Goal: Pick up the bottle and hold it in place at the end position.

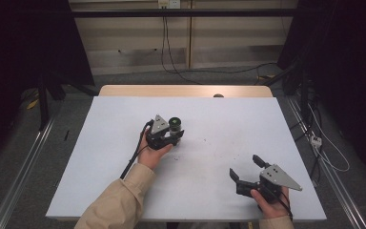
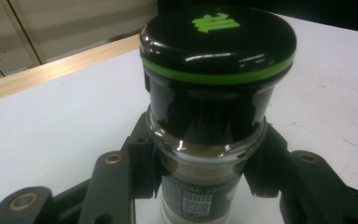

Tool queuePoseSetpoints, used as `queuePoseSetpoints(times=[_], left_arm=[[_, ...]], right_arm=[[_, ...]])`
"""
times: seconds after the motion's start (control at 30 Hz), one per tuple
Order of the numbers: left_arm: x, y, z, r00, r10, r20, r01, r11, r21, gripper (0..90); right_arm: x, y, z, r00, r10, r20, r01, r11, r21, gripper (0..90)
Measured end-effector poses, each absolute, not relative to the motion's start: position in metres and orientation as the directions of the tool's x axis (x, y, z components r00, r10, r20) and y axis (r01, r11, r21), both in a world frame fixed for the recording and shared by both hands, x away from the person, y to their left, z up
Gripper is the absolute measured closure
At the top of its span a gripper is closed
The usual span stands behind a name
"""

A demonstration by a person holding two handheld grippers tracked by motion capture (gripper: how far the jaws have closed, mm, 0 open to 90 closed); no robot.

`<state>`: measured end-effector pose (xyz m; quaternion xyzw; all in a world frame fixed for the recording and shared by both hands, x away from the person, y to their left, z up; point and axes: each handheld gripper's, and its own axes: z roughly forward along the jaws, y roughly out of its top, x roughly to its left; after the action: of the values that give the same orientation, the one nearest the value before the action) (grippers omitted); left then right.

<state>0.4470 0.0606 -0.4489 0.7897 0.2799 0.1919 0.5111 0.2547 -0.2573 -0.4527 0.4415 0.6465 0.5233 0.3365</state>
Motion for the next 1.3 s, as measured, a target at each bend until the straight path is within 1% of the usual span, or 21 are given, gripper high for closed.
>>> queuePoseSetpoints(times=[1.3], left_arm=[[0.446, 0.039, -0.450, 0.790, 0.612, 0.013, 0.232, -0.319, 0.919, 53.3]], right_arm=[[0.255, -0.258, -0.453, -0.391, 0.920, 0.036, 0.224, 0.057, 0.973, 4.6]])
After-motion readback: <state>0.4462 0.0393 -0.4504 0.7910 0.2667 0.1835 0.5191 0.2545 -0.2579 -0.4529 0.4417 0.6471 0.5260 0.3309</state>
